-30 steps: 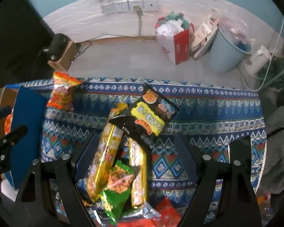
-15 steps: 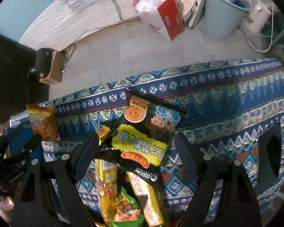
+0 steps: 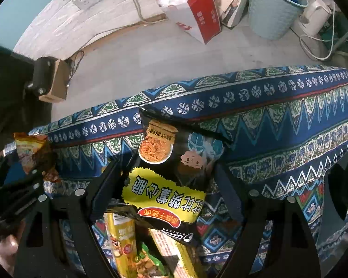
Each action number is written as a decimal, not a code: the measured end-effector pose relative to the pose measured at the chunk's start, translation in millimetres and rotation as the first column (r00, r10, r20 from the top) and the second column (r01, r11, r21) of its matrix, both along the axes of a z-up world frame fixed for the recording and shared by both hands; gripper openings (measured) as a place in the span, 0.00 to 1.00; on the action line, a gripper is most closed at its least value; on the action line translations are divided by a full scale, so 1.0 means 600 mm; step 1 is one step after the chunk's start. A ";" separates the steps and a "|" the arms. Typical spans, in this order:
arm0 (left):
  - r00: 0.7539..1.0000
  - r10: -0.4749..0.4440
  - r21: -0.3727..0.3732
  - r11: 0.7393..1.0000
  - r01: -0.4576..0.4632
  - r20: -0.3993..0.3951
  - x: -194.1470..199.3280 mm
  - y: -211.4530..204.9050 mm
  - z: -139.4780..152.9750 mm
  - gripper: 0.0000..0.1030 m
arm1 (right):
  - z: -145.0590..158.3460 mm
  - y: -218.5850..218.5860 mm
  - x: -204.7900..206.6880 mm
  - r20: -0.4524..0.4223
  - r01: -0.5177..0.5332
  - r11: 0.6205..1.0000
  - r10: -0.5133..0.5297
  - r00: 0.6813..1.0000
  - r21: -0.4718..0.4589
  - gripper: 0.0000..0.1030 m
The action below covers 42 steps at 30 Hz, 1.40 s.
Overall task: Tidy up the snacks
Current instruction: 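Grasp orange stick-snack bag with left tool while right tool grasps black-yellow noodle bag, then carry both bags over the cardboard box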
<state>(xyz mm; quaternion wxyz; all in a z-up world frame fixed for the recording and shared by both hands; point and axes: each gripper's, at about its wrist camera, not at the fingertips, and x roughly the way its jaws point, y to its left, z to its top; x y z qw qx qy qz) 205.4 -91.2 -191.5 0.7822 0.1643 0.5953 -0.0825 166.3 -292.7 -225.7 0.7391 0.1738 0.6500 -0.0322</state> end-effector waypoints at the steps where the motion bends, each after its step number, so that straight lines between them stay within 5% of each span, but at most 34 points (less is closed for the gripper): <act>1: 1.000 -0.003 0.002 1.000 0.003 0.006 0.000 0.000 -0.002 0.83 | 0.000 0.001 -0.001 0.002 -0.006 1.000 0.006 1.000 -0.002 0.79; 4: 1.000 -0.019 0.012 1.000 0.019 0.015 -0.001 -0.001 -0.003 0.56 | 0.002 0.002 -0.004 0.015 -0.026 1.000 0.026 1.000 -0.007 0.76; 8: 0.999 -0.041 0.028 0.999 0.040 0.029 -0.009 -0.006 0.001 0.39 | 0.003 -0.003 -0.009 0.035 -0.040 0.999 0.040 0.999 0.007 0.71; 26: 0.996 -0.067 0.042 0.997 0.064 0.061 -0.080 0.013 0.067 0.37 | 0.069 0.008 -0.055 0.147 -0.174 0.957 0.211 0.966 -0.233 0.70; 42: 0.990 -0.029 -0.053 0.998 0.036 0.136 -0.189 0.052 0.182 0.37 | 0.179 0.067 -0.130 0.267 -0.240 0.905 0.342 0.901 -0.352 0.70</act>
